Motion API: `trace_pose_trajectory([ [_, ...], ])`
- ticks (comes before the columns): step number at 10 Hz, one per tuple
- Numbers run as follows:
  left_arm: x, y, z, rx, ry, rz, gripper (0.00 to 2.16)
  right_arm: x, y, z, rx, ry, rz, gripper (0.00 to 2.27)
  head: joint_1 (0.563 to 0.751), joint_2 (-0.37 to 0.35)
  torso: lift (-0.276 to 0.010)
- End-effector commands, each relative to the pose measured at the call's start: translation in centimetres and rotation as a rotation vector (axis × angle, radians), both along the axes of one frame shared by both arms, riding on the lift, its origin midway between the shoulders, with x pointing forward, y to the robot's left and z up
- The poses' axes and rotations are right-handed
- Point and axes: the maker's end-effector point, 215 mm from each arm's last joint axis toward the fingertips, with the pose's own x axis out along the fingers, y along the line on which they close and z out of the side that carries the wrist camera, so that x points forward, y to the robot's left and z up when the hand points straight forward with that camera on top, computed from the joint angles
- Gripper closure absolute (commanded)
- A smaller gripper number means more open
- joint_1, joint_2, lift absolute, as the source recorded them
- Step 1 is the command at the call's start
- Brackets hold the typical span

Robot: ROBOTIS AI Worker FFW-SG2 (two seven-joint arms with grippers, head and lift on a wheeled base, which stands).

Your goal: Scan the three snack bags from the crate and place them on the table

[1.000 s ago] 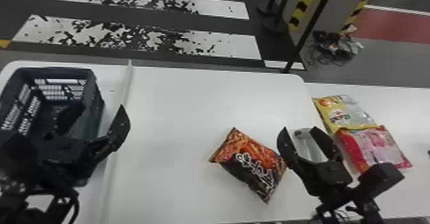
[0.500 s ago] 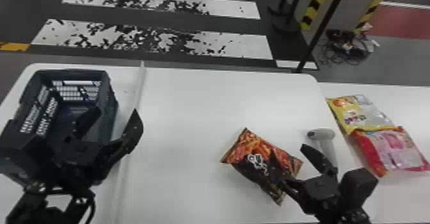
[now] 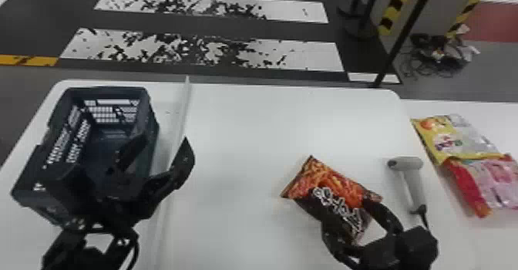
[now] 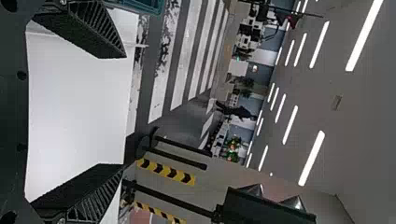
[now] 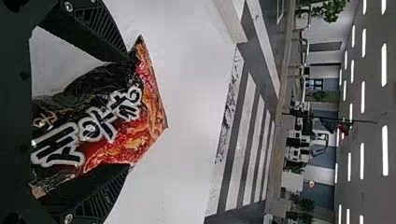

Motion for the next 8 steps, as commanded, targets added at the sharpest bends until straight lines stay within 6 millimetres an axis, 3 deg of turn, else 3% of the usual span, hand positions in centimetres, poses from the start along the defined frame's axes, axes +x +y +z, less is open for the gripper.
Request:
trace_pose_trajectory([
  [1,-0.1,-0.2,-0.1,-0.003,0.002,-0.005,0.03,-0.7,0.1,-0.5,-0.017,-0.033,0.017,0.08,0.695,-0.069,-0.062],
  [5,0.0,-0.9,-0.6,-0.006,0.008,-0.019,0.03,-2.8,3.7,-2.0,-0.165,-0.091,0.102,0.08,0.695,-0.055,-0.062],
  [8,0.0,-1.1,-0.6,-0.005,0.007,-0.026,0.03,-2.0,2.2,-3.2,-0.198,-0.083,0.09,0.09,0.695,-0.038,-0.062],
])
